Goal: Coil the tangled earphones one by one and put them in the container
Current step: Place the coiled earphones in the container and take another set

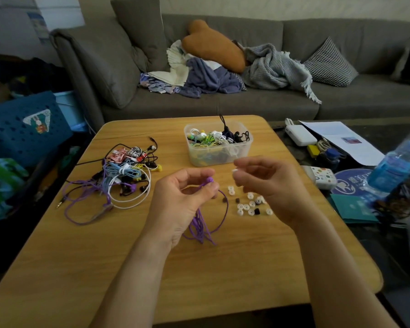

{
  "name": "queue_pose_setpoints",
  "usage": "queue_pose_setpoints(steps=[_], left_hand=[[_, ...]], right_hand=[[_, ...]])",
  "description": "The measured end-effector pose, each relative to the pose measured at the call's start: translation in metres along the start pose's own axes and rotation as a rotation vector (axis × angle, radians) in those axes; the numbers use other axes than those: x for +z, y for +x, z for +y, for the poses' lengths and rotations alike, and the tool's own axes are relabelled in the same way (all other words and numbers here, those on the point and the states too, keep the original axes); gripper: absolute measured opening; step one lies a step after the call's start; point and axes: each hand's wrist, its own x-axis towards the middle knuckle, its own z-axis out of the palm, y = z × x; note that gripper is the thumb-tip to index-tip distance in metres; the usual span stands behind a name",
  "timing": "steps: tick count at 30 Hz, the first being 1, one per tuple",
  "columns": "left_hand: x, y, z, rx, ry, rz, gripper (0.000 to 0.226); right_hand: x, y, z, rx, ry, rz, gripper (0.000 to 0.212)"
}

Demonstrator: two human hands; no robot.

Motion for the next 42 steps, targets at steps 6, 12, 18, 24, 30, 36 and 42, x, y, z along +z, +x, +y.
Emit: queue_pose_setpoints(steps=[6,12,18,24,30,36,42], left_hand=[[0.001,-0.001,0.0,0.076,0.086,0.022,0.025],[0.003,-0.003,0.002,0.2,0.197,0.058,0.025],[0.005,-0.006,-0.001,0.264,0.359,0.121,0.032],[0.004,-0.007,0.007,0.15,0.13,0.063,0.028],[0.0,-0.005,0.005,0.126,0.011,0.081,0.029],[0.0,-0.004,0.004,0.166,-0.024,0.088,0.027],[0.001,-0.004,0.004,0.272,0.022,0.12,0.024]], right_hand=[[0.026,-0.002,0.004,0.004,0.244,-0.043,0.022],[0.033,-0.004,0.004,-0.033,0.232,-0.012,0.016],[0.039,-0.004,0.006,-0.022,0.155,0.031,0.009],[0.044,-0.002,0.009,-0.044,0.236,0.109,0.011],[0.042,-0.004,0.009,-0.045,0.282,0.069,0.028],[0.047,-0.003,0.011,-0.046,0.306,0.062,0.024],[0.055,-0.005,0.012,-0.081,0.381,0.093,0.022]])
